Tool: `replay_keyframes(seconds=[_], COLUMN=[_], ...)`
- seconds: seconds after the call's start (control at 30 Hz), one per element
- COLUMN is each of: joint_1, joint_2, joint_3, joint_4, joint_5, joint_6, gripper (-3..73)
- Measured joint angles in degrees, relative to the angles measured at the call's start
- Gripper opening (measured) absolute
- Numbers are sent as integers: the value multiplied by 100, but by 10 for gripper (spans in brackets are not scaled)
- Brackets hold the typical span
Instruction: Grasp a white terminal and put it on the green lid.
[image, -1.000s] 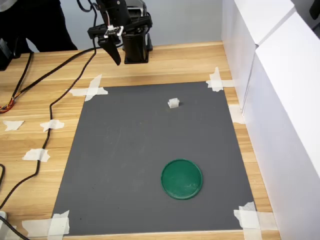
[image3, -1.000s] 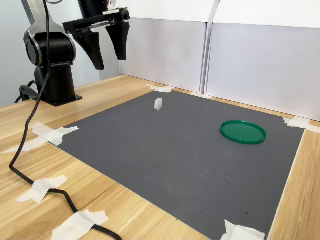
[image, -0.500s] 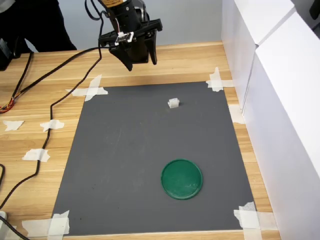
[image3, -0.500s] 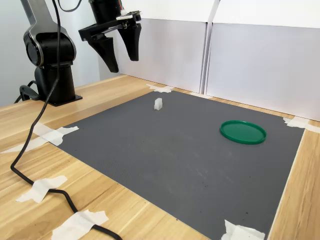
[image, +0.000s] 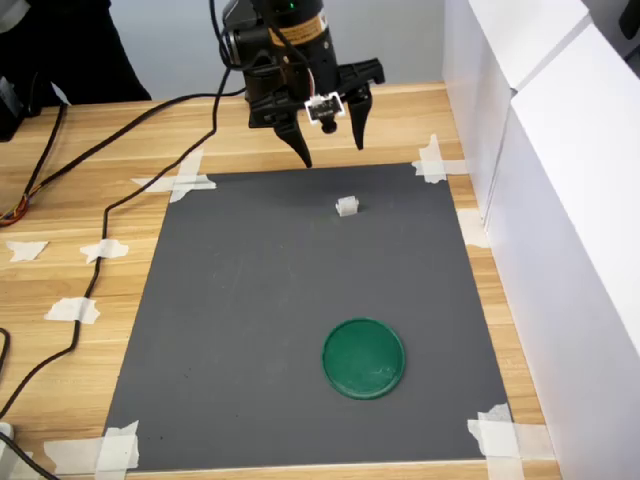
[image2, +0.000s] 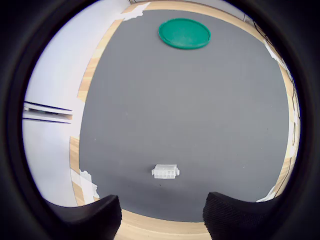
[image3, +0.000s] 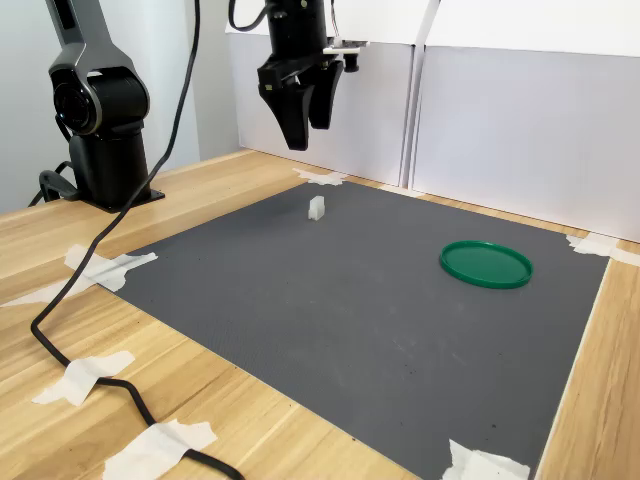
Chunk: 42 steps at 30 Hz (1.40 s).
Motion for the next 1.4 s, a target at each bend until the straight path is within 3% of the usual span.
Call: replay_keyframes(seconds=[0.23,0.63,0.87,1.4], joint_1=[65,65,65,65], joint_2=[453,1000,1140,1410], joint_3=[-9,-13,77,162], joint_4=[-206,157,185,-44], joint_5=[-290,-369,-355,-656], joint_6=[472,402,316,69], gripper=[699,679,645,630])
